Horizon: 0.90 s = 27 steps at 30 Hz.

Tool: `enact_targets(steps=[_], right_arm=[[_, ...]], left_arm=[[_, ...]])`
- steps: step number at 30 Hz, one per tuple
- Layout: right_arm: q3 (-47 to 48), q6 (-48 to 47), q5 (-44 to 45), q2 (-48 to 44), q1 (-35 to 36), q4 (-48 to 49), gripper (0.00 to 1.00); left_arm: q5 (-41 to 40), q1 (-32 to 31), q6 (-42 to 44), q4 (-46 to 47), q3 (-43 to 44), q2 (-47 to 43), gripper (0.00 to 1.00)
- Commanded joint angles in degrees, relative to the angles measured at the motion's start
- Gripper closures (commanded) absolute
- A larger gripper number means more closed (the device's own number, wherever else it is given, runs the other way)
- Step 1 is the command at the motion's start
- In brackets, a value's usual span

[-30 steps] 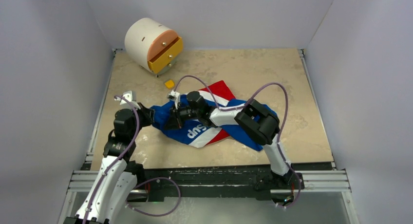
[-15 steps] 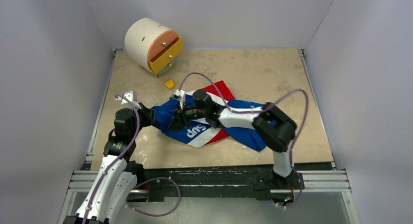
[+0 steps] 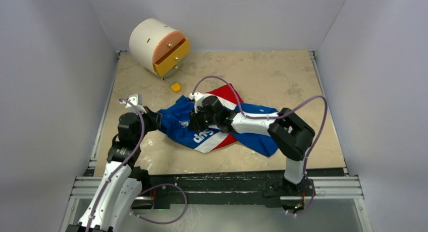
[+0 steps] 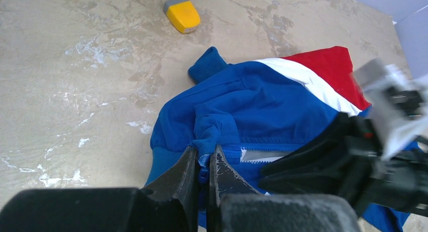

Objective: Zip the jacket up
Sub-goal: Pick up the zipper from the jacket.

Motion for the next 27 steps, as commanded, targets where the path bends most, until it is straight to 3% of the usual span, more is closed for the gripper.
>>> enact_targets(steps=[1, 7, 16, 27], right_arm=[[4.99, -1.61, 2.57, 3.21, -0.05, -3.33, 0.75], [6.98, -1.50, 0.28, 5.80, 0.09, -2.24, 0.64], [10.04, -0.68, 2.08, 8.08, -0.01, -3.32, 0.54], [11.33, -0.89, 0.24, 10.84, -0.10, -4.05, 0.56]], left_arm=[[1.22, 0.23, 0.48, 1.47, 1.76, -0.56, 1.00], [1.50, 0.23, 0.39, 1.67, 1.75, -0.54, 1.00], [1.65, 0.23, 0.39, 1.85, 1.88, -0.22, 1.00], [1.94, 0.23, 0.47, 2.18, 1.79, 0.22, 1.00]])
